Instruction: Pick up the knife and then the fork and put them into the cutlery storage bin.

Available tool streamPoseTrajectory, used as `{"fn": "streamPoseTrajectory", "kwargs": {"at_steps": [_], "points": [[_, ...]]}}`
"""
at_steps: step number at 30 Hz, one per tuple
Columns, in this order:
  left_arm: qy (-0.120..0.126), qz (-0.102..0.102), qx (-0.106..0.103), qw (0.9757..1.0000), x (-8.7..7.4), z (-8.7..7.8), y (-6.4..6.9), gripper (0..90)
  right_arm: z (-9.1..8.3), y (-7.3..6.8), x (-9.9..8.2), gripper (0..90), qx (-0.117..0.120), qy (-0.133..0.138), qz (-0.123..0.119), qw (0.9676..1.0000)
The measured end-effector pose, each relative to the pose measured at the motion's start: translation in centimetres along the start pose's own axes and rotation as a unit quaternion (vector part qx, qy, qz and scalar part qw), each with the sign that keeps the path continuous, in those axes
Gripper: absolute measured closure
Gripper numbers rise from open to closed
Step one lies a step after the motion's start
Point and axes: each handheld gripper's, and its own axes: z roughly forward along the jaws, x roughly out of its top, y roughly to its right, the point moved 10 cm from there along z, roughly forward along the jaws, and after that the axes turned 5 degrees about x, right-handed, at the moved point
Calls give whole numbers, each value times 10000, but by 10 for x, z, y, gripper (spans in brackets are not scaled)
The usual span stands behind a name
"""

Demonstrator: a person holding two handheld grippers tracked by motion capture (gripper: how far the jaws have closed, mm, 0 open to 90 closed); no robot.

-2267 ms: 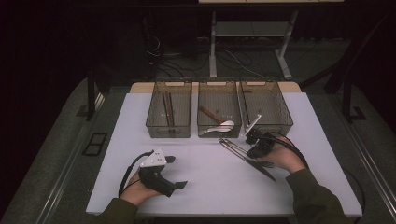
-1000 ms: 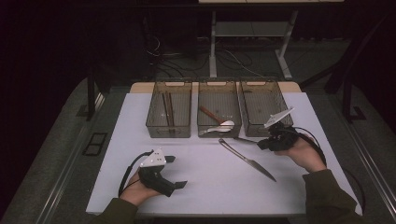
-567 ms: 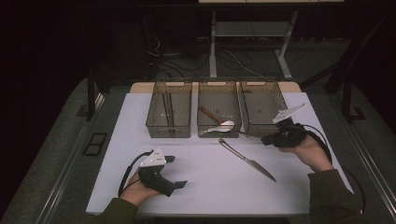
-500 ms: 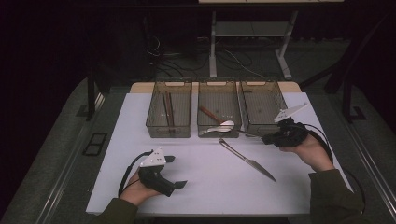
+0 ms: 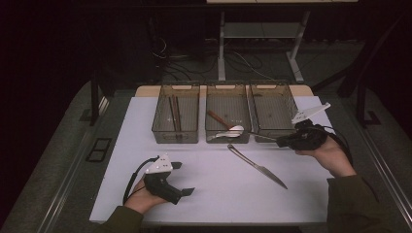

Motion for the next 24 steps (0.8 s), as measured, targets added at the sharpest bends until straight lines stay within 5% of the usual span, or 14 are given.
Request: {"fn": "streamPoseTrajectory", "kwargs": {"at_steps": [12, 24], "points": [[-1, 19, 4, 10000, 0, 0, -1, 0, -14, 7, 10, 845, -138, 218, 22, 9997], [18, -8, -15, 10000, 1, 0, 0, 0, -22, 40, 28, 845, -462, 369, 315, 9978]]}}
